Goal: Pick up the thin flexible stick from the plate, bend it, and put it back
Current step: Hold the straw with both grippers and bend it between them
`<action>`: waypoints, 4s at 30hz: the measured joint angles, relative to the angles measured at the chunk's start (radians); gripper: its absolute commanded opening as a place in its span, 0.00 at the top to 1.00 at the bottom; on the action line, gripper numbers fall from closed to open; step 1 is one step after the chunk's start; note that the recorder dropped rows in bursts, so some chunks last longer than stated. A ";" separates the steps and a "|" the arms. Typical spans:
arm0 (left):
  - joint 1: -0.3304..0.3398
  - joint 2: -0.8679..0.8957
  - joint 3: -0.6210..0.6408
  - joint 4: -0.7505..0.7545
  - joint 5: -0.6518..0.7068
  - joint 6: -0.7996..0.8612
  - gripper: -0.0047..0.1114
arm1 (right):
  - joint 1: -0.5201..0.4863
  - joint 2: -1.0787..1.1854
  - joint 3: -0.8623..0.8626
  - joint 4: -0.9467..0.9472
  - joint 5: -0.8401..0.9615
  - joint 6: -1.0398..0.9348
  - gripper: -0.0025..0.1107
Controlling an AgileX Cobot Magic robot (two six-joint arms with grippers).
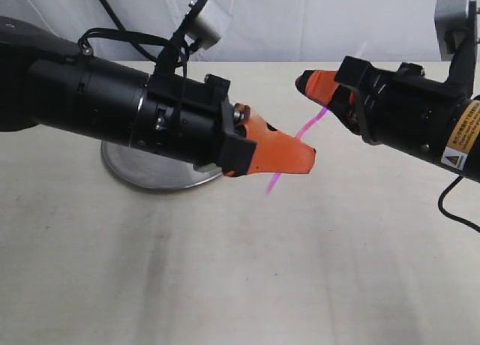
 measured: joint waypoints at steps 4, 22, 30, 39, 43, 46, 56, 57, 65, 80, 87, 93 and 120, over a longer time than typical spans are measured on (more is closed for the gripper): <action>-0.001 0.000 0.000 -0.060 -0.018 0.046 0.96 | -0.002 0.000 0.000 0.002 0.020 0.000 0.99; -0.001 -0.006 0.000 -0.157 -0.094 0.124 0.96 | -0.002 0.000 0.000 -0.005 0.039 0.004 0.99; -0.001 -0.006 0.000 -0.159 -0.098 0.142 0.96 | -0.002 0.000 0.002 -0.009 0.039 0.032 0.99; -0.001 -0.006 0.000 -0.168 -0.111 0.144 0.96 | -0.004 0.002 0.002 -0.013 0.039 0.085 0.99; -0.001 -0.006 0.000 -0.173 -0.121 0.144 0.96 | -0.005 0.005 0.002 -0.014 0.035 0.103 0.99; -0.001 -0.006 0.000 -0.173 -0.132 0.144 0.96 | -0.007 0.007 0.002 -0.014 0.032 0.113 0.99; -0.001 -0.013 0.000 -0.179 -0.134 0.146 0.96 | 0.058 0.010 0.005 0.021 0.062 0.128 0.99; -0.001 -0.013 0.000 -0.179 -0.134 0.146 0.96 | 0.063 0.010 0.005 0.027 0.062 0.128 0.99; -0.001 -0.014 0.000 -0.181 -0.134 0.148 0.96 | 0.078 0.010 0.006 0.050 0.069 0.128 0.99; -0.001 -0.014 -0.002 -0.191 -0.145 0.148 0.96 | 0.080 0.010 0.006 0.050 0.054 0.136 0.99; -0.001 -0.014 -0.005 -0.192 -0.161 0.148 0.96 | 0.080 0.010 0.007 0.054 0.047 0.138 0.99; -0.001 -0.014 -0.009 -0.207 -0.210 0.148 0.96 | 0.084 0.010 0.010 0.047 0.017 0.141 0.99; -0.001 -0.022 -0.009 -0.211 -0.197 0.151 0.96 | 0.084 0.012 0.014 0.006 -0.071 0.176 0.99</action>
